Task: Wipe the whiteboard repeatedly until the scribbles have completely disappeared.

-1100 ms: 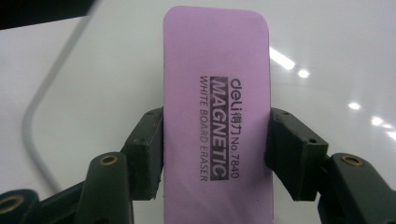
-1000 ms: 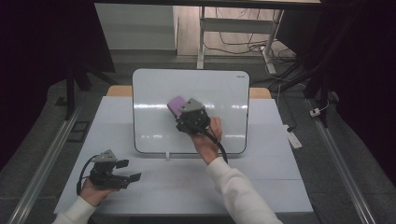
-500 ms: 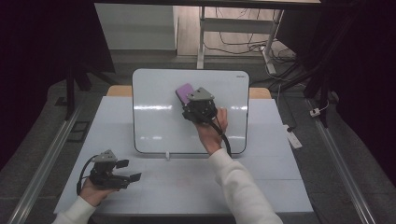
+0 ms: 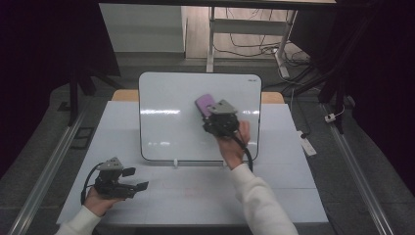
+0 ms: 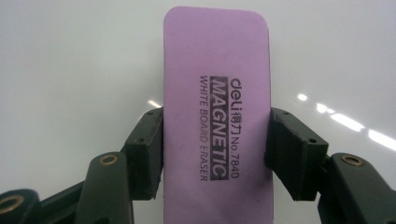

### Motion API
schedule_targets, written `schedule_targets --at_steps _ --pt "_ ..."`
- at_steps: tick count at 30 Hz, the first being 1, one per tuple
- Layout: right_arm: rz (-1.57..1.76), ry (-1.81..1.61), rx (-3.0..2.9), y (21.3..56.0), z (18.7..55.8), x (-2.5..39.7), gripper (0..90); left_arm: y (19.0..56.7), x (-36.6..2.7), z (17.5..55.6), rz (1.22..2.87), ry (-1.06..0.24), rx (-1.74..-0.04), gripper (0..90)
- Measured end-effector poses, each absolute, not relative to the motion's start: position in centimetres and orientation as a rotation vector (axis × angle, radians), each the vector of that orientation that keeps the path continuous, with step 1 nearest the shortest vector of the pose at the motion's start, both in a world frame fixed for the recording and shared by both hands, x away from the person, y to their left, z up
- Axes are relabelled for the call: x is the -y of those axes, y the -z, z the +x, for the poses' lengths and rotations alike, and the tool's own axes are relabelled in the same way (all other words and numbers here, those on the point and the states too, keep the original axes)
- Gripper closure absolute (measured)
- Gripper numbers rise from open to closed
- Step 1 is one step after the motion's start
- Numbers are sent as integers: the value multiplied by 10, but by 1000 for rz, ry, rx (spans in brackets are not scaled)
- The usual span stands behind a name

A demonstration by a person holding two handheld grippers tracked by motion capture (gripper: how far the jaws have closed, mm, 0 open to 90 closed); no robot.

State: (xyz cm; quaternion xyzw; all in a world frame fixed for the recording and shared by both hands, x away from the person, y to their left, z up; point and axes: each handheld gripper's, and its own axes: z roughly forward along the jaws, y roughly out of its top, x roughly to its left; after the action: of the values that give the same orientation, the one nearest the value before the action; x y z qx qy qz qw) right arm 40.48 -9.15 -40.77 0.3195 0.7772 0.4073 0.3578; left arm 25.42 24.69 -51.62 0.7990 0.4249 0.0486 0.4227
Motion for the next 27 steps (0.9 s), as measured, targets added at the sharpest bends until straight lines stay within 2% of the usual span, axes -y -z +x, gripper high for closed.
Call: schedule_targets --at_steps 4,7,18,27 --pt "910 -1041 -1939 410 404 136 407 516 -246 255 2003 -122 -1065 165" --pt "930 -1034 -1931 416 399 151 407 516 -244 255 2006 -121 -1065 165" --pt "820 -1051 -2082 439 377 117 407 516 -241 256 2009 -121 -1065 164" --pt "808 -1137 -2118 426 358 145 407 516 -243 256 2004 -123 -1064 164"
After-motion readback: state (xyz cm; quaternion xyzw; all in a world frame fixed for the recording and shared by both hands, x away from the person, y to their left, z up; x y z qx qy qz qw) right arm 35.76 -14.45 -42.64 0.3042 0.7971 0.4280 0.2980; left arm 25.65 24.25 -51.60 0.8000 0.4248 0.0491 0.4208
